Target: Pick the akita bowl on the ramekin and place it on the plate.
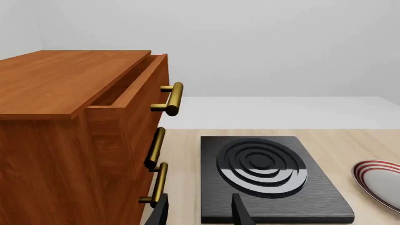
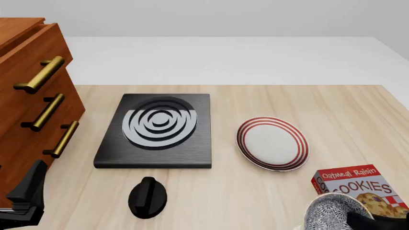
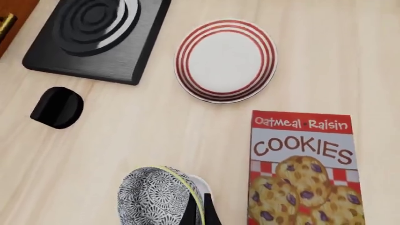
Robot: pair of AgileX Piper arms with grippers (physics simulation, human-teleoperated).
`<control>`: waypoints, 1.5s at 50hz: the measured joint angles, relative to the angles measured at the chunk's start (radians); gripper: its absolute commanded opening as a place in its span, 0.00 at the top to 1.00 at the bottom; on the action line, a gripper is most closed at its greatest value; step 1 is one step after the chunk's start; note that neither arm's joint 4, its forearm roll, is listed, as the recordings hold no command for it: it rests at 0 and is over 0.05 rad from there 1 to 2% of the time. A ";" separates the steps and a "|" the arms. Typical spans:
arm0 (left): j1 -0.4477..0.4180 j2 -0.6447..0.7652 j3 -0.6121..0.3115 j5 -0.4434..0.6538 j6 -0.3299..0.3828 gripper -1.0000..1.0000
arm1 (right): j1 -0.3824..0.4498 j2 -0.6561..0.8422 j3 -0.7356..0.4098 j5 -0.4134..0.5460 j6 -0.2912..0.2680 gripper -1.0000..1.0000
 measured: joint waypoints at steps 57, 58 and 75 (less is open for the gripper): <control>0.000 0.000 0.000 0.000 0.000 0.00 | -0.129 0.952 -0.380 -0.691 0.119 1.00; 0.000 0.000 0.000 0.000 0.000 0.00 | -0.134 0.967 -0.381 -0.702 0.125 1.00; 0.000 0.000 0.000 0.000 0.000 0.00 | -0.185 1.219 -0.372 -0.883 0.233 1.00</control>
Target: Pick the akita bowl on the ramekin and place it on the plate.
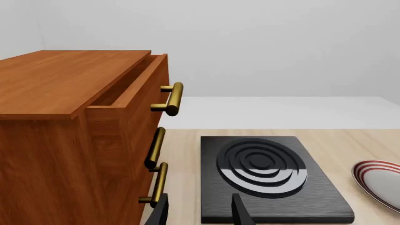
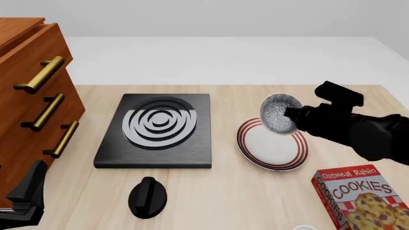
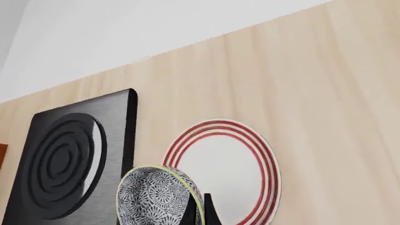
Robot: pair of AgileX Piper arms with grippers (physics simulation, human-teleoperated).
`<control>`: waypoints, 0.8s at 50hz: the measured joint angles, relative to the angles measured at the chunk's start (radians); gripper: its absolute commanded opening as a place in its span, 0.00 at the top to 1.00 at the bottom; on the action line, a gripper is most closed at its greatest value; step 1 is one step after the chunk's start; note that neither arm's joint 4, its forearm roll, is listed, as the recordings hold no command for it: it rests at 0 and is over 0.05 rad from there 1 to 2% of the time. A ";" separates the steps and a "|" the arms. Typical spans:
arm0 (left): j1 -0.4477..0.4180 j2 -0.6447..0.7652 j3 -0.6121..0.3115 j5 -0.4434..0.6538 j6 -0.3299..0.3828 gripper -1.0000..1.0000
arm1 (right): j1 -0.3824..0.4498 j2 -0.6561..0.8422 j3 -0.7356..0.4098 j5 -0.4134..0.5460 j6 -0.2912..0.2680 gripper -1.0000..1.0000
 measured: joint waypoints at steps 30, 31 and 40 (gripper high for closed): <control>0.000 0.000 0.000 0.000 0.000 0.00 | -0.058 0.256 0.007 -0.165 0.035 1.00; 0.000 0.000 0.000 0.000 0.000 0.00 | -0.060 0.261 0.006 -0.167 0.033 1.00; 0.000 0.000 0.000 0.000 0.000 0.00 | -0.068 0.294 0.000 -0.180 0.026 1.00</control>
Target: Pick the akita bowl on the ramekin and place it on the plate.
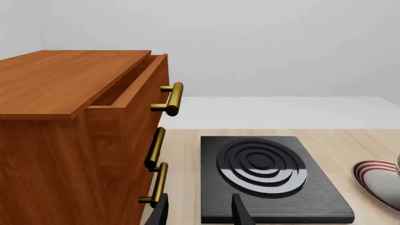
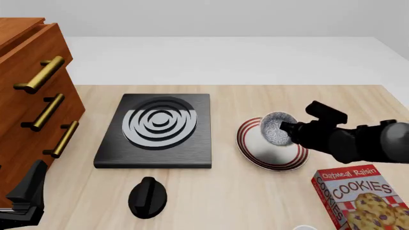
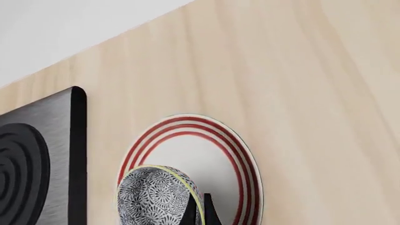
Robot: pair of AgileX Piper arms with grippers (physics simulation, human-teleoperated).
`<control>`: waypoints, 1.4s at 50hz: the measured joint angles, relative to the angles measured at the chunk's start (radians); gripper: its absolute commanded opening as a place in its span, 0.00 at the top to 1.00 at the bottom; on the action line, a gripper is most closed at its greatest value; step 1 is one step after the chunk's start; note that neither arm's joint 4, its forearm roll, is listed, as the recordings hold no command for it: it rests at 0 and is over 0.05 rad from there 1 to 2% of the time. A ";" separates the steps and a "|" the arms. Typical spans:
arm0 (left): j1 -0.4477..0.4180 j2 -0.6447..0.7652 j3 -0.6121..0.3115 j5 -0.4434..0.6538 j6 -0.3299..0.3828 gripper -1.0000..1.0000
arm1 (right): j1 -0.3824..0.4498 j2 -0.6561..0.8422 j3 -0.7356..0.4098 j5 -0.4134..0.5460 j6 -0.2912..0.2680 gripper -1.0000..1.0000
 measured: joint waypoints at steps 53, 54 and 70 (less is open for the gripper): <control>0.000 0.000 0.000 0.000 0.000 0.00 | -0.012 0.122 -0.017 -0.062 -0.012 1.00; 0.000 0.000 0.000 0.000 0.000 0.00 | -0.011 0.122 -0.017 -0.063 -0.011 1.00; 0.000 0.000 0.000 0.000 0.000 0.00 | 0.004 0.099 -0.004 -0.072 0.018 0.00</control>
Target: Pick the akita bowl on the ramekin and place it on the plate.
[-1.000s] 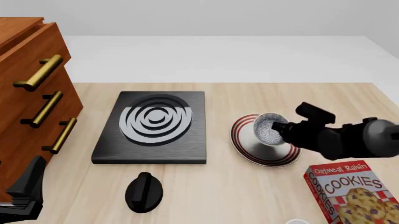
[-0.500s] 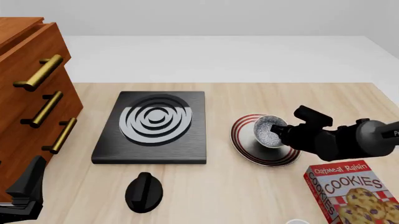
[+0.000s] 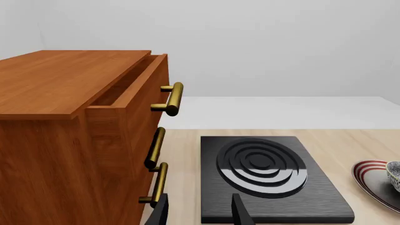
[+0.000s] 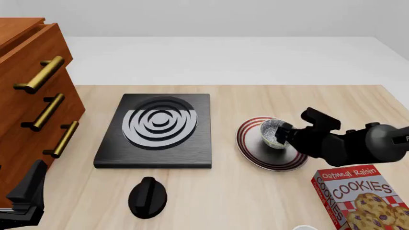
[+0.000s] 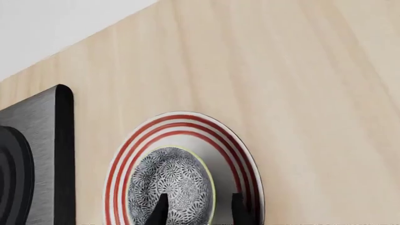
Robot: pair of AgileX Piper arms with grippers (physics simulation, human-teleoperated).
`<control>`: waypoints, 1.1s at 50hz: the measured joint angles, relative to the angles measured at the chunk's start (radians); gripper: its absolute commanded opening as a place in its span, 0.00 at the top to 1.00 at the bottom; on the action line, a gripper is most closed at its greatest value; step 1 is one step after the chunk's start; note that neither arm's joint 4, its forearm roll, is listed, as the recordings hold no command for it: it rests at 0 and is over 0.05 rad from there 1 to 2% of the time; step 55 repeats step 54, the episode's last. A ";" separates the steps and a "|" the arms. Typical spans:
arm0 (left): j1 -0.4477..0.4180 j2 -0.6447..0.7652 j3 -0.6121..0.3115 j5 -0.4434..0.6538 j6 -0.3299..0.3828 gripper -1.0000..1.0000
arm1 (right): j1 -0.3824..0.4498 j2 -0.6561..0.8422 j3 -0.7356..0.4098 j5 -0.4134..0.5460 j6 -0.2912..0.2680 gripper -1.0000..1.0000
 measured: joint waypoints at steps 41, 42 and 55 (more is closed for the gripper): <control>0.000 0.000 0.000 0.000 0.000 0.00 | 0.023 -1.104 0.030 0.712 -0.044 0.00; 0.000 0.000 0.000 0.000 0.000 0.00 | 0.023 -1.153 0.019 0.755 -0.049 0.00; 0.000 0.000 0.000 0.000 0.000 0.00 | 0.009 -1.576 -0.219 1.216 -0.115 0.00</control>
